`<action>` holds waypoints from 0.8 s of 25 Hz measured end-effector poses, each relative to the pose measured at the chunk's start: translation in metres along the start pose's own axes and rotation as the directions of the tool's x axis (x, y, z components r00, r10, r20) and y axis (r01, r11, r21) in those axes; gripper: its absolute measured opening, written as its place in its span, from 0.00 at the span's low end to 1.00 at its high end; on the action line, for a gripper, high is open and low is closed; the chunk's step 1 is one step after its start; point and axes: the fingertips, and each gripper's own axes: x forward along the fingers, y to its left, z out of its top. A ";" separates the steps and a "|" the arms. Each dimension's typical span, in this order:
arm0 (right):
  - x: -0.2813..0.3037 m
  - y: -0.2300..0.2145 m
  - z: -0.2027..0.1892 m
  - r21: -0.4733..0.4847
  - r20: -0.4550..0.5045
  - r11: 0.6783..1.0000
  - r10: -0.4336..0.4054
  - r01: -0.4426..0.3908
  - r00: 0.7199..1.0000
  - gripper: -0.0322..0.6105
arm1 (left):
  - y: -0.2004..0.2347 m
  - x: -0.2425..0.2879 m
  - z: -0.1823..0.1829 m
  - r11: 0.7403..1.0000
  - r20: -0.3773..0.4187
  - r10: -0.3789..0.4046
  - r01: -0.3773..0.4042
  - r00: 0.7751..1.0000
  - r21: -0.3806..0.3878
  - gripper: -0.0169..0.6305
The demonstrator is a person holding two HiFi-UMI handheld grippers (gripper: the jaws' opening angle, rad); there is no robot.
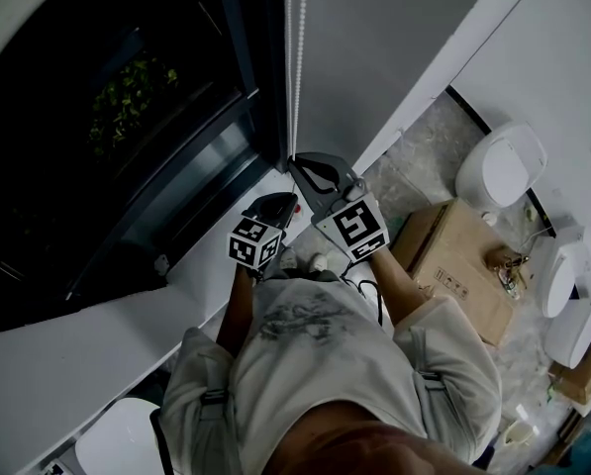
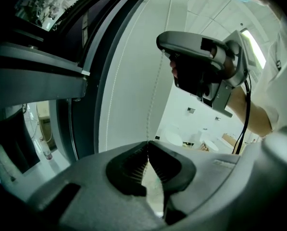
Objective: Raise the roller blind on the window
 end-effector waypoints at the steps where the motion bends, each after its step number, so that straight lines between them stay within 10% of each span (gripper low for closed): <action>1: 0.000 0.000 0.000 -0.002 0.000 1.000 0.002 -0.002 1.000 0.07 | 0.000 -0.002 0.003 1.000 0.008 0.000 0.000 1.000 -0.001 0.06; 20: -0.002 -0.002 -0.001 0.002 0.010 1.000 0.000 0.000 1.000 0.07 | -0.025 -0.088 0.159 0.993 0.306 0.007 -0.044 0.952 0.113 0.17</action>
